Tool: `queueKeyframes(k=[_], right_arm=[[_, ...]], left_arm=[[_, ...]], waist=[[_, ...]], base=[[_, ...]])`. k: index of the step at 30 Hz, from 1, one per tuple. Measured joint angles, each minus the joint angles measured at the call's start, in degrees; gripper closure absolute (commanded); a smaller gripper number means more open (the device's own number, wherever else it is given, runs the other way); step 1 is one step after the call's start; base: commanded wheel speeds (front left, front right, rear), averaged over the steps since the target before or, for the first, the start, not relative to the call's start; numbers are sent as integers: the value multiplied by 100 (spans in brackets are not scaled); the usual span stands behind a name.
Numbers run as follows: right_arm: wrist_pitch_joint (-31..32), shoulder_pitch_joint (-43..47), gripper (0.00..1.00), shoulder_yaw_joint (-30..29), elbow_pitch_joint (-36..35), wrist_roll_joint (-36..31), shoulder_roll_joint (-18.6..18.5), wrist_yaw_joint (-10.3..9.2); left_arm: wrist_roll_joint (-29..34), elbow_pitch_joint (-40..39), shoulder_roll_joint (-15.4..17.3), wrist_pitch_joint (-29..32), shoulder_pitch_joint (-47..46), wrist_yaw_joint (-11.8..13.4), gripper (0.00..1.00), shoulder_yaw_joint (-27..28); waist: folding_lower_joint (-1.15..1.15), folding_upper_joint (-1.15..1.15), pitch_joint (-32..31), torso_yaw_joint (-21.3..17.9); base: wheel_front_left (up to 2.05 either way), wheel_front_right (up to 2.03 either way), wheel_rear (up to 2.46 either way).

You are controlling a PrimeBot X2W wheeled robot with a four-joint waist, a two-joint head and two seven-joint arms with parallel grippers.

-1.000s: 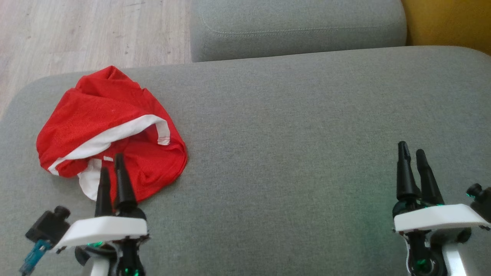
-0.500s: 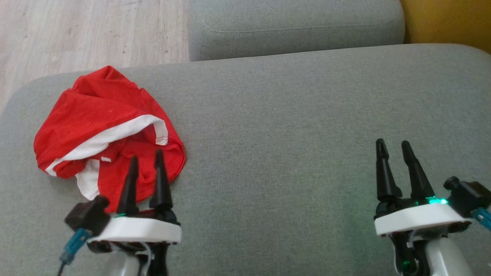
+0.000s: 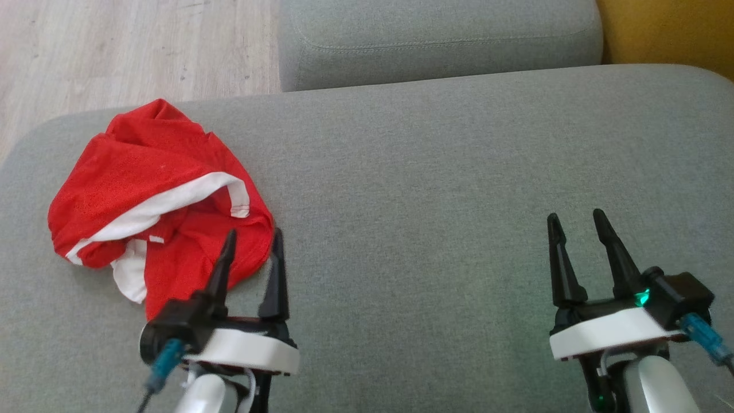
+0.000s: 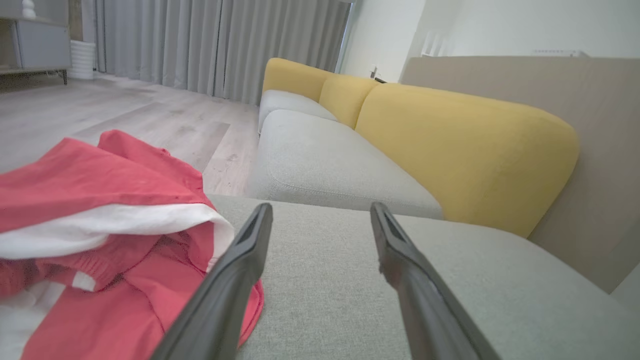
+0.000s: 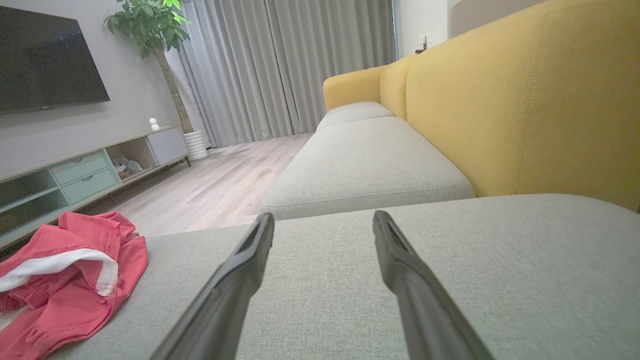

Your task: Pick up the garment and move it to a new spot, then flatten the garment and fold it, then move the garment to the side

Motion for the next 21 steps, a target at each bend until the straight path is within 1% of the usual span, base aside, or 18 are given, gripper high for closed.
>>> queueKeyframes(k=[8,9,13,18,21], right_arm=[[-109,-1,0,4,-20,-794,-2,0],[-147,-1,0,7,-21,-928,-3,0],[-211,-1,0,36,-58,-1327,-4,0],[-303,-1,0,129,-101,-1780,-7,0],[-354,0,0,124,-147,-1860,-7,0]], left_arm=[[845,299,253,-122,-182,337,0,-566],[954,335,283,-135,-196,414,0,-633],[1300,460,383,-210,-309,594,0,-883],[1380,466,389,-307,-397,717,0,-1054],[1295,448,361,-356,-396,711,0,-1053]], waist=[[0,0,-1,-11],[0,0,-3,-11],[0,0,-10,-7],[0,0,-1,8],[0,0,12,19]], base=[[0,0,0],[0,0,0],[0,0,0],[0,0,0],[0,0,0]])
